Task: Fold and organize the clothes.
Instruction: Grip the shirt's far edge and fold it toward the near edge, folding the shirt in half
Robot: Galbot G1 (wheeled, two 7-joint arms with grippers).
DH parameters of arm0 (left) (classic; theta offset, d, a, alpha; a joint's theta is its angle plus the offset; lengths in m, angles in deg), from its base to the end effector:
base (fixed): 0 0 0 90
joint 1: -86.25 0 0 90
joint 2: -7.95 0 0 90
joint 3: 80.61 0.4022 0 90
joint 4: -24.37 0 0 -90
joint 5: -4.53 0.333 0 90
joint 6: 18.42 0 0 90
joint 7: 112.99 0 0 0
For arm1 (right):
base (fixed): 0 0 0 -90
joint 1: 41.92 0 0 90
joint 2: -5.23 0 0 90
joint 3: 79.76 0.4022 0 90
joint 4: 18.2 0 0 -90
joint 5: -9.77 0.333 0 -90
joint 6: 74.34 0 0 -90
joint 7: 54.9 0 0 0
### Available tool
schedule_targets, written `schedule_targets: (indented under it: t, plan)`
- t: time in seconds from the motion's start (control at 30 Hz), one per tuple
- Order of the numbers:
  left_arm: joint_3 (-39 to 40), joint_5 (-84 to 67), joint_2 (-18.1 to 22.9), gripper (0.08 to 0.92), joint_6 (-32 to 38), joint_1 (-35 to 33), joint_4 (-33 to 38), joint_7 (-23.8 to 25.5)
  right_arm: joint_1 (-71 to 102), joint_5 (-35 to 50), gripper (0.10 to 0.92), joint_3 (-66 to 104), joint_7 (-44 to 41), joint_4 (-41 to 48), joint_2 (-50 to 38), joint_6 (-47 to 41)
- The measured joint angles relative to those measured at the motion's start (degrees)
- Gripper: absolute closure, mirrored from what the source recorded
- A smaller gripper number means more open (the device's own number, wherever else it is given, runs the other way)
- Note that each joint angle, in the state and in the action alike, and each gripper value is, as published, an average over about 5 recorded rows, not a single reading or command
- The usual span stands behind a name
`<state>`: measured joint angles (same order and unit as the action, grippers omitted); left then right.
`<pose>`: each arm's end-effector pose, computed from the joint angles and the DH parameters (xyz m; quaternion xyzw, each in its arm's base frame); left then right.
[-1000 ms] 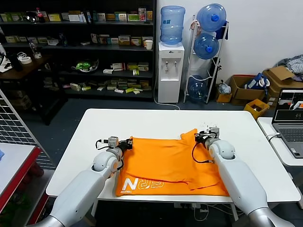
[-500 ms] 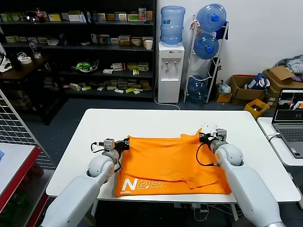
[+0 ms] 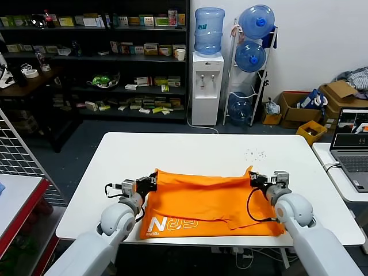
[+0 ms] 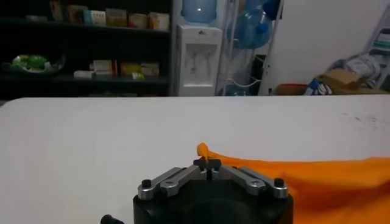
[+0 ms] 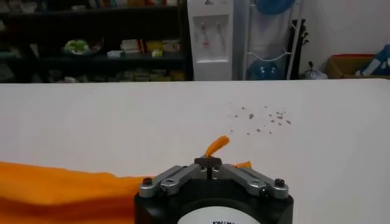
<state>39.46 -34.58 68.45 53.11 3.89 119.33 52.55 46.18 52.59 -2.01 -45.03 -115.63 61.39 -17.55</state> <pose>0.3386 0.0392 -0.3651 -0.1313 -0.9699 0.0103 0.2046 0.3337 -0.1418 -0.3264 0.0612 -0.9566 -0.0190 0.2844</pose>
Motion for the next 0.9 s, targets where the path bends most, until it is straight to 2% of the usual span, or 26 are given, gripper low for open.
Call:
schedule_targets:
  t: [0.33, 0.77, 0.9]
  plan:
    - [-2.59, 3.93, -1.49, 0.906, 1.38, -7.87, 7.37, 0.12, 6.98, 1.62, 0.898, 2.55, 2.35, -8.45, -2.24, -1.68]
    - [-4.52, 6.40, -2.13, 0.906, 2.00, -14.82, 11.73, -0.80, 13.58, 1.96, 0.898, 5.35, 3.75, -14.16, -2.96, -2.64]
    - [-5.05, 7.07, -2.54, 0.905, 1.87, -16.34, 12.79, -1.04, 15.28, 1.47, 0.865, 6.11, 3.81, -15.00, -3.01, -2.95]
